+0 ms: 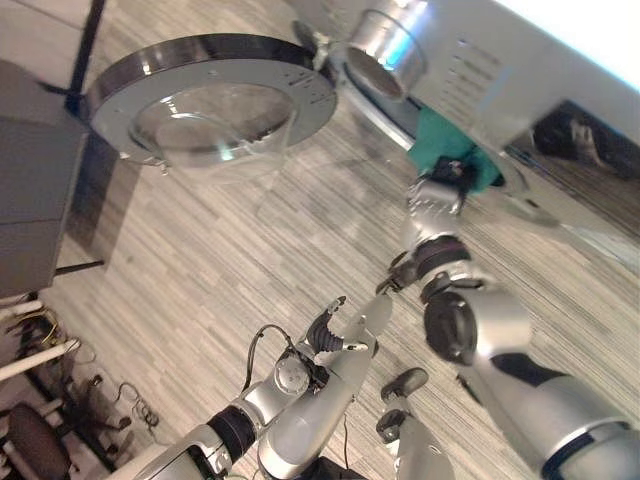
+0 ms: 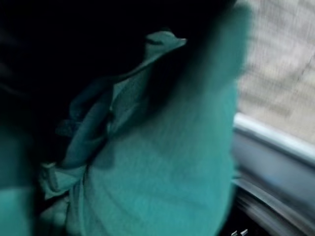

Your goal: Grab the laundry basket,head to the washer,open it,put in the laundry and shut it.

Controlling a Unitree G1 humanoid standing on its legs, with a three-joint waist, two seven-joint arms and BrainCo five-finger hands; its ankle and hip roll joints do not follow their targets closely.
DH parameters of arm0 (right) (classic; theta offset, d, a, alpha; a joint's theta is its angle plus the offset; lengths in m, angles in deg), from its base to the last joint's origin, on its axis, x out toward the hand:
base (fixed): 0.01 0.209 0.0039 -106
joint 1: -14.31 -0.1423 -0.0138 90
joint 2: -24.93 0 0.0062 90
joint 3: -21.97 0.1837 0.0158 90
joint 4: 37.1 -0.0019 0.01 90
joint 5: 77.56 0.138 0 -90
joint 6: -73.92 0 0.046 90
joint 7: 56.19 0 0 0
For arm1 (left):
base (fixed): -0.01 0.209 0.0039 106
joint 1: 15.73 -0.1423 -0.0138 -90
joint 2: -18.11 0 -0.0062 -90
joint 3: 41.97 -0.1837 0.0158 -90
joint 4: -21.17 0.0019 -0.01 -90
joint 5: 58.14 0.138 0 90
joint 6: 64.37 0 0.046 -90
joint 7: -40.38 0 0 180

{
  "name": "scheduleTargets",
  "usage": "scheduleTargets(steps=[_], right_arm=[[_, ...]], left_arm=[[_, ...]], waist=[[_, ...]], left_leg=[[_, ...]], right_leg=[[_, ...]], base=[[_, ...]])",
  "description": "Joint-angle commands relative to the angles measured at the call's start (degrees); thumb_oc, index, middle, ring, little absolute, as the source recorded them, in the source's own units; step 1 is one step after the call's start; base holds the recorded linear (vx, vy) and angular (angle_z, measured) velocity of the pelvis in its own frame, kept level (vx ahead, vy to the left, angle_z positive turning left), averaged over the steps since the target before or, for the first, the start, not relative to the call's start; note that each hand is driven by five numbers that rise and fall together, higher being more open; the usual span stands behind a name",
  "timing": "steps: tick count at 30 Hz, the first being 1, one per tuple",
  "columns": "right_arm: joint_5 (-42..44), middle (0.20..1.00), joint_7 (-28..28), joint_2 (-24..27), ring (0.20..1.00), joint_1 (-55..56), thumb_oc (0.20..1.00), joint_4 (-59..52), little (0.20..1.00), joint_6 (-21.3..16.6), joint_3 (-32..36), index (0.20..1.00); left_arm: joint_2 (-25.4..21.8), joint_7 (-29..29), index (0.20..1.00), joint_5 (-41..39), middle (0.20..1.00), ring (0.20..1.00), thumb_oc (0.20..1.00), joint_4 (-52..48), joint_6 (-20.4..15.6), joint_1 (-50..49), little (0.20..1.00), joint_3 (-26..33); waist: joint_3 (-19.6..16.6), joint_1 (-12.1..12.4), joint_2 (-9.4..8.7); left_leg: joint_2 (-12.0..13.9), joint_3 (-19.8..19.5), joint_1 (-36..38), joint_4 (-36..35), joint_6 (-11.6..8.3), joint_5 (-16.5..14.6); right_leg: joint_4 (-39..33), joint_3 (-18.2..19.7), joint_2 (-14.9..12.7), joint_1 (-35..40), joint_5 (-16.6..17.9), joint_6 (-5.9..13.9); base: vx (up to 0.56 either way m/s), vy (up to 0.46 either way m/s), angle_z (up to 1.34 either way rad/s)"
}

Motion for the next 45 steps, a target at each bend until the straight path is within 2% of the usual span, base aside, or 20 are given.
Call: scheduleTargets(steps=[1, 5, 6, 7, 9, 11, 13, 14, 15, 16, 17, 18, 19, 21, 25, 28, 31, 35, 39, 45], right_arm=[[2.13, 0.200, 4.46, 6.14, 0.200, 1.45, 0.200, -7.44, 0.200, -4.31, 0.27, 0.200], [3.60, 0.200, 6.63, 13.50, 0.200, -3.74, 0.200, -11.03, 0.200, -6.71, -0.83, 0.200], [0.55, 0.200, 7.22, 18.82, 0.200, -7.39, 0.200, -15.66, 0.200, -8.20, -4.56, 0.200], [-0.07, 0.200, 6.51, 19.00, 0.200, -7.63, 0.200, -15.98, 0.200, -8.34, -4.82, 0.200], [-7.08, 0.200, 5.95, 23.73, 0.200, -10.75, 0.200, -24.19, 0.200, -10.26, -10.21, 0.200], [-23.51, 0.200, -1.99, 27.82, 0.200, -12.47, 0.200, -33.48, 0.200, -10.92, -15.88, 0.200], [-36.08, 0.200, -8.33, 30.92, 0.200, -12.19, 0.200, -36.69, 0.200, -7.41, -19.18, 0.200], [-45.48, 0.200, -13.63, 32.26, 0.200, -10.76, 0.200, -35.98, 0.200, -1.24, -21.89, 0.200], [-45.98, 0.200, -14.08, 32.15, 0.200, -10.90, 0.200, -36.01, 0.200, -0.90, -22.08, 0.200], [-45.82, 0.366, -14.15, 31.86, 0.366, -10.21, 0.366, -33.92, 0.366, 0.82, -22.71, 0.366], [-44.63, 0.890, -13.22, 31.97, 0.890, -9.77, 0.890, -30.20, 0.890, 2.70, -23.69, 0.890], [-44.38, 1.000, -12.97, 32.04, 1.000, -9.95, 1.000, -29.91, 1.000, 2.62, -23.79, 1.000], [-44.28, 1.000, -10.78, 32.57, 1.000, -9.86, 1.000, -21.58, 1.000, 7.52, -27.25, 1.000], [-45.27, 1.000, -8.54, 32.21, 1.000, -8.58, 1.000, -18.18, 1.000, 10.45, -29.53, 1.000], [-41.58, 1.000, -4.78, 29.20, 1.000, -4.74, 1.000, -19.18, 1.000, 10.12, -28.82, 1.000], [-34.13, 1.000, 1.13, 22.89, 1.000, 2.13, 1.000, -24.35, 1.000, 6.82, -25.08, 1.000], [-28.76, 1.000, 6.19, 14.89, 1.000, 8.93, 1.000, -28.81, 1.000, 5.50, -23.63, 1.000], [-28.63, 1.000, 9.45, 8.77, 1.000, 17.41, 1.000, -29.79, 1.000, 7.94, -26.12, 1.000], [-31.84, 1.000, 11.85, 4.75, 1.000, 25.98, 1.000, -28.83, 1.000, 12.57, -31.81, 1.000], [-34.38, 1.000, 14.27, 0.37, 1.000, 34.75, 1.000, -23.71, 1.000, 17.29, -37.50, 1.000]], left_arm=[[-0.44, 0.90, 1.000, 4.28, 1.000, 1.000, 1.000, 2.33, -0.57, -0.04, 1.000, -3.14], [-0.39, 1.81, 1.000, 5.24, 1.000, 1.000, 1.000, 3.98, -1.07, 0.09, 1.000, -3.18], [-1.79, 1.37, 1.000, 5.24, 1.000, 1.000, 1.000, 3.87, -1.64, -0.51, 1.000, -2.59], [-1.68, 1.39, 1.000, 5.24, 1.000, 1.000, 1.000, 3.67, -1.69, -0.35, 1.000, -2.63], [-3.39, 1.32, 1.000, 4.81, 1.000, 1.000, 1.000, 2.84, -2.35, -1.51, 1.000, -2.29], [-4.73, 1.83, 1.000, 4.76, 1.000, 1.000, 1.000, 2.05, -2.86, -2.99, 1.000, -1.49], [-5.55, 2.31, 1.000, 5.29, 1.000, 1.000, 1.000, 2.61, -2.99, -3.91, 1.000, -0.87], [-5.70, 2.56, 1.000, 5.53, 1.000, 1.000, 1.000, 2.89, -3.59, -4.87, 1.000, 0.27], [-5.63, 2.57, 1.000, 5.55, 1.000, 1.000, 1.000, 2.88, -3.69, -5.03, 1.000, 0.29], [-5.64, 2.42, 1.000, 5.42, 1.000, 1.000, 1.000, 2.74, -3.93, -5.40, 1.000, 0.80], [-5.83, 2.26, 1.000, 5.00, 1.000, 1.000, 1.000, 2.39, -4.25, -5.81, 1.000, 1.50], [-5.83, 2.27, 1.000, 5.00, 1.000, 1.000, 1.000, 2.34, -4.24, -5.84, 1.000, 1.53], [-6.23, 1.92, 1.000, 4.41, 1.000, 1.000, 1.000, 1.38, -4.74, -6.59, 1.000, 2.91], [-6.36, 1.82, 1.000, 4.20, 1.000, 1.000, 1.000, 0.22, -4.77, -7.16, 1.000, 4.14], [-6.12, 1.80, 1.000, 4.32, 1.000, 1.000, 1.000, -0.16, -4.52, -8.01, 1.000, 5.16], [-4.97, 1.35, 1.000, 5.34, 1.000, 1.000, 1.000, 0.45, -3.91, -7.83, 1.000, 6.37], [-3.62, 1.18, 1.000, 5.82, 1.000, 1.000, 1.000, 1.88, -3.64, -7.37, 1.000, 6.87], [-2.74, 1.63, 1.000, 5.37, 1.000, 1.000, 1.000, 2.14, -3.72, -7.93, 1.000, 7.47], [-2.17, 2.41, 1.000, 4.27, 1.000, 1.000, 1.000, 2.24, -3.67, -9.30, 1.000, 8.04], [-0.31, 3.28, 1.000, 3.16, 1.000, 1.000, 1.000, 3.78, -3.24, -9.83, 1.000, 7.79]], waist=[[-1.60, 1.02, 2.63], [-3.00, 2.51, 2.64], [-3.83, 2.96, 1.95], [-3.74, 3.04, 2.13], [-4.35, 3.28, 1.31], [-4.76, 2.95, 1.06], [-5.16, 2.11, 0.68], [-5.57, 1.50, 0.57], [-5.66, 1.48, 0.60], [-5.74, 1.44, 0.59], [-5.84, 1.51, 0.44], [-5.83, 1.52, 0.43], [-5.73, 1.84, 0.23], [-5.34, 1.92, 0.23], [-4.84, 1.34, 0.39], [-4.18, -0.15, 0.28], [-3.44, -2.03, -0.32], [-2.93, -4.26, -1.15], [-2.43, -6.89, -2.45], [-2.07, -10.74, -4.30]], left_leg=[[0.12, 5.78, 1.05, 3.56, -0.73, -13.54], [-1.11, 4.83, -0.24, 2.58, -0.77, -12.92], [-1.45, 4.51, -0.22, 1.82, -0.77, -12.73], [-1.48, 4.49, -0.29, 1.69, -0.77, -12.66], [-1.57, 4.13, -0.27, 1.28, -0.83, -12.49], [-2.03, 3.45, -0.30, 1.13, -0.80, -12.50], [-2.62, 2.95, -0.23, 1.31, -0.69, -12.59], [-3.02, 2.68, -0.37, 1.63, -0.57, -12.74], [-3.04, 2.76, -0.42, 1.69, -0.54, -12.79], [-3.12, 2.83, -0.48, 1.81, -0.47, -12.90], [-3.03, 2.95, -0.51, 1.93, -0.42, -13.01], [-3.01, 2.99, -0.54, 1.94, -0.42, -13.03], [-2.52, 3.45, -0.49, 2.12, -0.36, -13.16], [-2.24, 3.79, -0.50, 2.46, -0.28, -13.20], [-1.94, 4.41, -0.07, 2.93, -0.13, -13.42], [-1.53, 4.88, 0.86, 3.22, 0.00, -13.53], [-0.42, 5.61, 2.36, 3.34, -0.03, -13.44], [1.35, 6.59, 4.40, 2.81, -0.42, -12.87], [3.29, 7.68, 6.01, 2.52, -0.88, -12.35], [5.29, 9.34, 7.34, 3.73, -1.12, -12.62]], right_leg=[[-2.82, 0.55, -2.28, -3.15, 9.49, -1.04], [-3.38, -0.14, -2.21, -3.78, 8.91, -0.92], [-3.74, -0.29, -2.11, -3.74, 8.89, -0.79], [-3.83, -0.33, -2.13, -3.82, 8.91, -0.76], [-4.16, -0.27, -2.13, -3.84, 8.95, -0.65], [-4.20, 0.45, -2.15, -3.97, 8.64, -0.84], [-4.10, 1.67, -2.29, -4.12, 8.65, -1.09], [-3.99, 2.76, -2.60, -4.26, 8.67, -1.27], [-3.99, 2.83, -2.64, -4.30, 8.65, -1.26], [-4.20, 3.20, -2.78, -4.34, 8.73, -1.32], [-4.46, 3.58, -2.92, -4.35, 8.84, -1.33], [-4.48, 3.62, -2.92, -4.37, 8.86, -1.33], [-4.97, 3.93, -3.32, -4.18, 9.17, -1.21], [-5.25, 4.11, -3.40, -3.97, 9.29, -1.19], [-5.47, 4.48, -3.37, -3.32, 9.10, -1.33], [-5.38, 5.15, -3.13, -2.76, 9.16, -1.41], [-4.69, 6.07, -2.76, -2.44, 8.78, -1.74], [-3.70, 6.77, -2.15, -1.89, 8.06, -2.17], [-3.15, 7.69, -1.49, -1.46, 7.87, -2.51], [-1.69, 8.95, -0.91, -1.24, 7.79, -3.05]], base=[[0.07, -0.011, 0.29], [0.07, 0.001, 0.17], [0.06, 0.022, 0.12], [0.07, 0.018, 0.14], [0.06, 0.012, 0.02], [0.06, 0.009, 0.02], [0.05, 0.037, 0.10], [0.04, 0.058, 0.16], [0.02, 0.069, 0.13], [0.01, 0.043, 0.03], [0.00, 0.043, -0.07], [0.01, 0.052, -0.20], [0.00, 0.030, -0.20], [-0.01, 0.007, -0.19], [-0.01, -0.014, -0.16], [-0.03, 0.000, -0.04], [-0.06, 0.008, -0.02], [-0.07, 0.002, -0.21], [-0.08, 0.020, -0.14], [-0.09, 0.006, -0.26]])
